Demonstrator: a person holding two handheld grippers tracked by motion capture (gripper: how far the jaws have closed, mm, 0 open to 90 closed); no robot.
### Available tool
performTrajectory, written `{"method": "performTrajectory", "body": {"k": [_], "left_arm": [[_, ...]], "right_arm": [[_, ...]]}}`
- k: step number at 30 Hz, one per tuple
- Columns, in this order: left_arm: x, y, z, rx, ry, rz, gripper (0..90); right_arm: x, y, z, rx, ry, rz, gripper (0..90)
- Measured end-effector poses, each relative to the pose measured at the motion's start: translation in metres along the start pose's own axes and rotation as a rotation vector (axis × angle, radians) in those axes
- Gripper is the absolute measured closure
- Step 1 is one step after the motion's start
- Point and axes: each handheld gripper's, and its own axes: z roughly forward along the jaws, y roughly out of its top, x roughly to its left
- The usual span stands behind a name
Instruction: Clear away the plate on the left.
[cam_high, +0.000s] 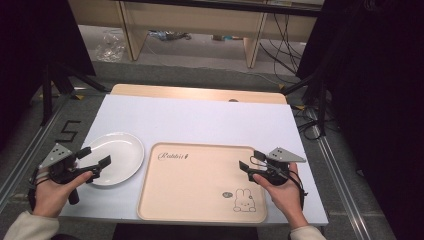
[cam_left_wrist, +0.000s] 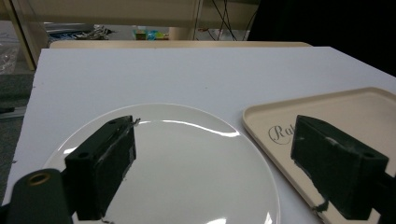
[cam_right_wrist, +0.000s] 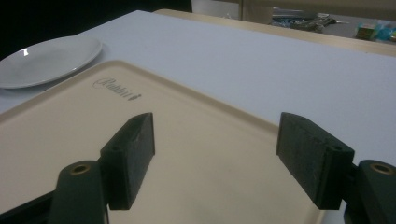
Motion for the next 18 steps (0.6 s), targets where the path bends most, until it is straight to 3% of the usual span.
{"method": "performTrajectory", "body": {"k": [8, 12, 16, 17, 18], "left_arm": [[0.008, -0.002, 0.0, 0.049, 0.026, -0.03, 14.6], [0.017, -0.003, 0.001, 0.079, 0.06, -0.041, 14.6], [0.021, -0.005, 0.001, 0.099, 0.07, -0.053, 14.6], [0.023, -0.006, 0.001, 0.097, 0.078, -0.059, 14.6], [0.025, -0.006, 0.001, 0.099, 0.085, -0.057, 14.6]], "right_arm": [[0.001, 0.0, 0.001, -0.007, -0.003, 0.011, 29.0], [-0.002, 0.001, 0.002, -0.012, -0.002, -0.026, 29.1], [-0.002, 0.001, 0.001, -0.011, -0.001, -0.026, 29.1], [0.0, 0.0, 0.002, -0.006, 0.022, 0.007, 29.1], [0.0, 0.001, 0.001, 0.005, 0.005, -0.001, 29.1]]}}
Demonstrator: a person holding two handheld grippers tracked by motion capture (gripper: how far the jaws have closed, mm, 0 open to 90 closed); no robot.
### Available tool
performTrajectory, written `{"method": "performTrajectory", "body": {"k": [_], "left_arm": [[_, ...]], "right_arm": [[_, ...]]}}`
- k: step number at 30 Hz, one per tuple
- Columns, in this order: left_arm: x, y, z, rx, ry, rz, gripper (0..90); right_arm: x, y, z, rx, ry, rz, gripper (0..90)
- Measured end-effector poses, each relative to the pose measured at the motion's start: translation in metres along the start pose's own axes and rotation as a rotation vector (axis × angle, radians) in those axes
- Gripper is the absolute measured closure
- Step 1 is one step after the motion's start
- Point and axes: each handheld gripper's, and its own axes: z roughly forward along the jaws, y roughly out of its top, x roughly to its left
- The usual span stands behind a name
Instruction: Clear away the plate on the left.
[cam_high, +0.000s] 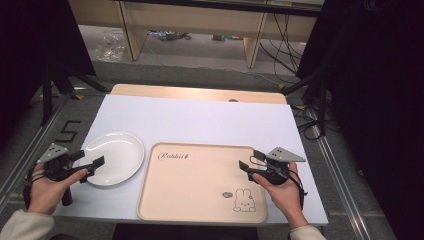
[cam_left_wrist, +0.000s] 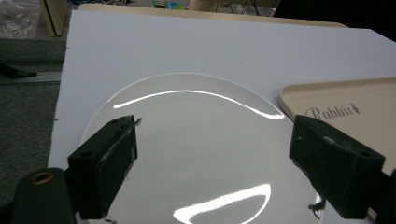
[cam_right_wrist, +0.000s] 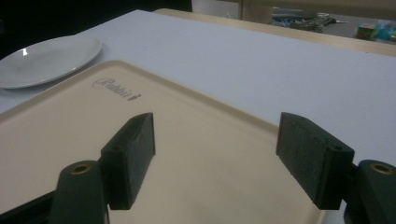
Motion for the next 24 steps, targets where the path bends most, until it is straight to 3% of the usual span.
{"method": "performTrajectory", "body": {"k": [1, 2, 3, 4, 7, 9, 10, 11, 12, 15, 21, 22, 23, 24], "left_arm": [[0.002, -0.001, 0.0, -0.001, 0.019, -0.017, 14.7], [0.004, -0.001, 0.001, 0.003, 0.029, -0.022, 14.7], [0.006, -0.002, 0.002, 0.008, 0.033, -0.021, 14.7], [0.008, -0.002, 0.002, 0.018, 0.041, -0.028, 14.6], [0.012, -0.005, 0.004, 0.028, 0.051, -0.039, 14.6], [0.015, -0.007, 0.005, 0.044, 0.074, -0.067, 14.7], [0.019, -0.008, 0.006, 0.059, 0.079, -0.06, 14.7], [0.023, -0.009, 0.007, 0.062, 0.072, -0.045, 14.7], [0.022, -0.01, 0.007, 0.087, 0.096, -0.082, 14.7], [0.027, -0.011, 0.008, 0.106, 0.113, -0.085, 14.7], [0.034, -0.014, 0.012, 0.107, 0.112, -0.09, 15.0], [0.036, -0.016, 0.013, 0.111, 0.106, -0.09, 14.9], [0.037, -0.016, 0.013, 0.123, 0.102, -0.087, 15.0], [0.038, -0.017, 0.014, 0.124, 0.105, -0.094, 15.2]], "right_arm": [[-0.001, 0.0, 0.001, -0.009, -0.004, -0.021, 29.1], [0.001, 0.0, 0.002, -0.004, 0.017, 0.012, 29.1], [0.001, 0.0, 0.002, -0.002, 0.018, 0.009, 29.1], [-0.001, 0.0, 0.001, -0.003, -0.007, -0.023, 29.1], [-0.001, 0.0, 0.0, 0.01, -0.01, -0.019, 29.1], [0.0, 0.001, 0.0, 0.01, -0.015, -0.019, 29.1], [0.001, 0.0, 0.001, 0.003, -0.004, 0.006, 29.2], [0.0, 0.0, 0.0, 0.011, -0.014, -0.014, 29.1], [0.0, 0.001, 0.0, 0.012, -0.014, -0.018, 29.2], [-0.001, 0.001, 0.0, 0.012, -0.002, -0.021, 29.1], [0.0, 0.001, 0.0, 0.011, -0.012, -0.019, 29.2], [0.001, 0.0, 0.001, -0.006, -0.002, 0.007, 29.2], [-0.001, 0.0, 0.001, -0.004, -0.001, -0.019, 29.3], [-0.001, 0.0, 0.001, 0.0, -0.01, -0.014, 29.3]]}}
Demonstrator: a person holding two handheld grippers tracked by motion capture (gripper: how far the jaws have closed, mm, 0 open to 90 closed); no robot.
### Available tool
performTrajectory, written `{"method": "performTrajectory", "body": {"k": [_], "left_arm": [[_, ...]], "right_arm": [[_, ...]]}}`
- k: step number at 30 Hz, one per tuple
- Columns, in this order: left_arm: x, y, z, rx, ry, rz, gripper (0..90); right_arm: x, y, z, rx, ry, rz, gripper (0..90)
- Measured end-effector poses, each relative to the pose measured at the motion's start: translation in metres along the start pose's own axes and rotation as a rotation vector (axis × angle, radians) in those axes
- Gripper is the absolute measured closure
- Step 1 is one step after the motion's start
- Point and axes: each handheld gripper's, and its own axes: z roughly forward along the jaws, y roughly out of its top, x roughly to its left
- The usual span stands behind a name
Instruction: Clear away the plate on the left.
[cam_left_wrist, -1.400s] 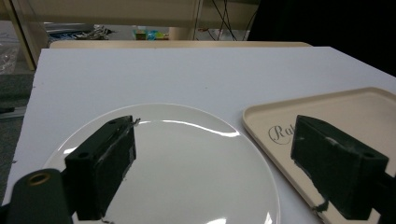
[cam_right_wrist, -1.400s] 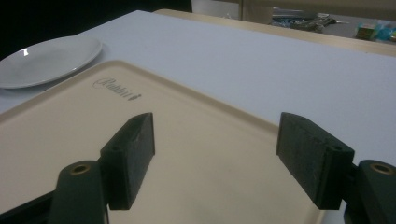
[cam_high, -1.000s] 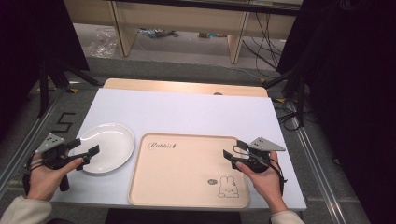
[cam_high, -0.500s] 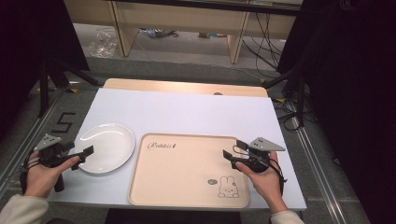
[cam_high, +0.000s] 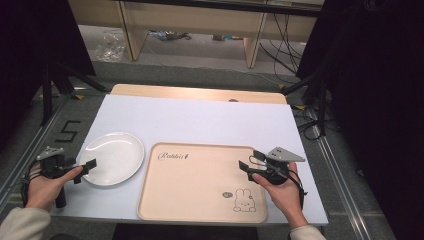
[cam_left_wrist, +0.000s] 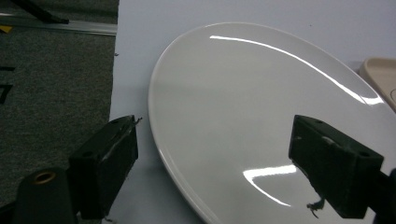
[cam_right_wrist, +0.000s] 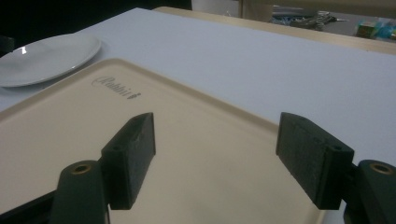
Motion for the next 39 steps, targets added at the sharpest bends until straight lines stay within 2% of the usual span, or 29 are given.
{"method": "performTrajectory", "body": {"k": [1, 3, 9, 11, 12, 15, 16, 17, 18, 19, 20, 21, 22, 23, 26, 28, 29, 30, 31, 32, 33, 34, 35, 38, 39], "left_arm": [[0.001, -0.001, 0.0, 0.016, -0.003, -0.012, 15.3], [0.002, -0.002, 0.001, 0.028, -0.007, -0.024, 15.6], [0.005, -0.005, 0.005, 0.025, -0.034, -0.071, 16.9], [0.006, -0.005, 0.005, 0.035, -0.034, -0.077, 18.4], [0.007, -0.006, 0.006, 0.032, -0.046, -0.103, 19.3], [0.009, -0.006, 0.006, 0.032, -0.047, -0.12, 22.1], [0.009, -0.006, 0.006, 0.023, -0.066, -0.137, 24.5], [0.009, -0.006, 0.006, 0.023, -0.066, -0.137, 25.0], [0.01, -0.006, 0.007, 0.022, -0.079, -0.161, 25.5], [0.01, -0.006, 0.007, 0.022, -0.079, -0.161, 27.8], [0.012, -0.006, 0.007, 0.017, -0.088, -0.165, 29.0], [0.013, -0.006, 0.007, 0.018, -0.091, -0.18, 29.0], [0.016, -0.006, 0.005, 0.028, -0.077, -0.207, 31.7], [0.016, -0.006, 0.005, 0.028, -0.077, -0.207, 33.4], [0.02, -0.006, 0.005, 0.013, -0.099, -0.283, 37.3], [0.023, -0.006, 0.004, 0.018, -0.103, -0.299, 43.2], [0.025, -0.006, 0.003, 0.026, -0.111, -0.319, 43.2], [0.026, -0.006, 0.003, 0.03, -0.119, -0.341, 45.8], [0.028, -0.006, 0.003, 0.034, -0.131, -0.382, 48.2], [0.028, -0.006, 0.003, 0.034, -0.131, -0.382, 49.5], [0.029, -0.006, 0.003, 0.028, -0.141, -0.425, 51.5], [0.029, -0.006, 0.003, 0.028, -0.141, -0.425, 53.0], [0.033, -0.007, 0.003, 0.037, -0.154, -0.455, 55.6], [0.036, -0.008, 0.002, 0.044, -0.156, -0.469, 60.9], [0.038, -0.009, 0.002, 0.049, -0.16, -0.475, 65.7]], "right_arm": [[0.0, 0.001, -0.002, 0.022, -0.007, -0.007, 29.3], [0.0, 0.001, -0.002, 0.028, -0.009, -0.013, 29.4], [-0.001, 0.001, -0.001, 0.022, -0.009, -0.02, 29.5], [0.0, 0.0, -0.001, 0.025, -0.007, -0.008, 29.5], [0.001, 0.0, -0.001, 0.029, 0.0, 0.003, 29.5], [0.0, 0.0, -0.001, 0.029, 0.002, 0.002, 29.5], [0.0, 0.0, 0.0, 0.024, 0.004, 0.004, 29.6], [0.002, -0.001, 0.002, -0.002, 0.012, 0.028, 29.6], [0.002, -0.001, 0.002, -0.003, 0.009, 0.027, 29.7], [0.002, 0.0, 0.0, 0.021, 0.007, 0.019, 29.7], [0.002, 0.0, 0.0, 0.022, 0.004, 0.021, 29.8], [0.002, 0.0, 0.0, 0.022, 0.004, 0.021, 29.8], [0.002, -0.001, 0.002, -0.003, 0.012, 0.025, 29.7], [0.002, -0.001, 0.002, -0.003, 0.012, 0.025, 29.7], [0.003, 0.0, 0.002, 0.009, 0.02, 0.037, 29.9], [0.003, 0.0, 0.002, 0.01, 0.019, 0.036, 29.9], [0.003, 0.0, 0.002, 0.01, 0.021, 0.037, 29.9], [0.002, -0.001, 0.003, 0.005, 0.015, 0.028, 29.9], [0.002, -0.001, 0.003, 0.008, 0.013, 0.028, 30.1], [0.002, -0.001, 0.003, 0.008, 0.013, 0.028, 30.1], [0.002, -0.001, 0.003, 0.009, 0.014, 0.028, 30.1], [0.002, -0.001, 0.003, 0.009, 0.014, 0.028, 30.1], [0.002, 0.0, 0.001, 0.031, 0.006, 0.019, 30.2], [0.002, 0.0, 0.001, 0.032, 0.007, 0.02, 30.2], [0.0, -0.001, 0.004, 0.006, 0.012, 0.001, 30.3]]}}
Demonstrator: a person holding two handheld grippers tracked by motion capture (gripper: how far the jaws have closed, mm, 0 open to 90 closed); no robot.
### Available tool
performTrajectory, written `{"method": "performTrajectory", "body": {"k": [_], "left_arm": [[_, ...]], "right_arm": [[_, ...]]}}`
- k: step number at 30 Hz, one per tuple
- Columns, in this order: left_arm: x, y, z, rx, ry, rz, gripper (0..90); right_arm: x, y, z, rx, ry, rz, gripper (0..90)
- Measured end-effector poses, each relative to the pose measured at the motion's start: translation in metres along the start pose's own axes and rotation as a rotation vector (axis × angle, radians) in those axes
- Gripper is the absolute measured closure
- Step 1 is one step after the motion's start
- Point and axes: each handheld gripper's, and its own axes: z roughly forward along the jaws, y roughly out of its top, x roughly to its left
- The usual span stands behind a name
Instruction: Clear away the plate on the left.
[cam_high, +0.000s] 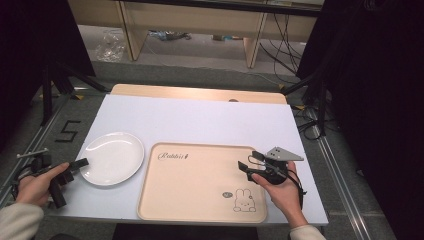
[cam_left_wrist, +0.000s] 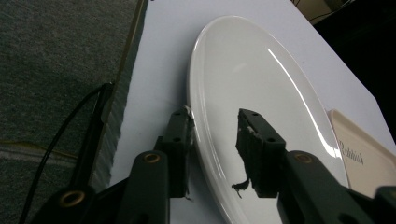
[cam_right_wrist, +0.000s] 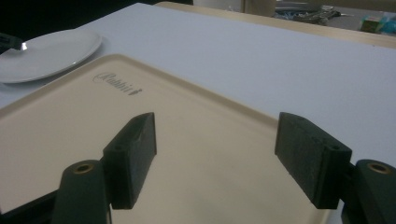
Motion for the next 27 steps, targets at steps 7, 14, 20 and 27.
{"method": "performTrajectory", "body": {"k": [7, 14, 20, 27], "left_arm": [[0.002, 0.002, 0.0, 0.009, 0.028, -0.004, 76.6], [0.006, 0.003, -0.001, 0.019, -0.011, -0.09, 80.8], [0.01, 0.002, -0.004, 0.006, -0.103, -0.169, 84.7], [0.007, 0.004, -0.007, -0.022, -0.142, -0.17, 87.2]], "right_arm": [[0.0, 0.001, -0.003, 0.04, -0.018, -0.01, 30.7], [0.0, 0.001, -0.003, 0.043, -0.02, -0.009, 30.8], [-0.001, 0.0, 0.0, 0.011, -0.002, -0.004, 30.8], [0.0, 0.001, -0.001, 0.02, 0.01, 0.017, 30.8]]}}
